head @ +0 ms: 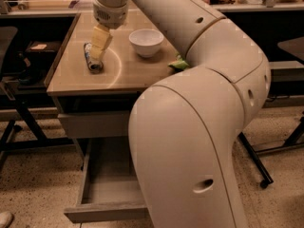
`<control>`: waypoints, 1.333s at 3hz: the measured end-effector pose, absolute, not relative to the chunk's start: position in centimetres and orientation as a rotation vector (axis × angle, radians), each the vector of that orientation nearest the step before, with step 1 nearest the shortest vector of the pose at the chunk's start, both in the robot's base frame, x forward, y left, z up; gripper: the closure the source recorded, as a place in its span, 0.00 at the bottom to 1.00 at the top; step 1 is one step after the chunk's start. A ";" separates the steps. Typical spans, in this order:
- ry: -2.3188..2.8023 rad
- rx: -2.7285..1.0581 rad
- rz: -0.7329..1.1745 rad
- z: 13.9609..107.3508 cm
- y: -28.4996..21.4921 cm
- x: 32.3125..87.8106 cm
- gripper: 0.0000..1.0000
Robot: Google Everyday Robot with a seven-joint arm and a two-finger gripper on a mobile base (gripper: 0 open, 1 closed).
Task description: Place redbull can into middle drawer
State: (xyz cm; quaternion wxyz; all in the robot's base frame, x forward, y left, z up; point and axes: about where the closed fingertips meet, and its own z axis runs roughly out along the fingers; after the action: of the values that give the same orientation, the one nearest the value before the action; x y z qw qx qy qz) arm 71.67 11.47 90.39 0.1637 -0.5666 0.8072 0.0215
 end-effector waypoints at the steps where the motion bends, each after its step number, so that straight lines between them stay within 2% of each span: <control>1: 2.251 -1.679 0.096 91.5 13.0 69.6 0.00; 2: 2.250 -1.674 0.104 91.0 13.3 69.9 0.00; 4: 2.333 -1.618 0.146 87.2 17.7 72.9 0.00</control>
Offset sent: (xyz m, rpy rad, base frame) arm -0.0122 0.0151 0.0016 0.0208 0.0151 0.0428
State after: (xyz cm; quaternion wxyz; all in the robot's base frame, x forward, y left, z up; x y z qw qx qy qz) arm 72.86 17.71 87.19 0.1488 -0.5628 0.8115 0.0507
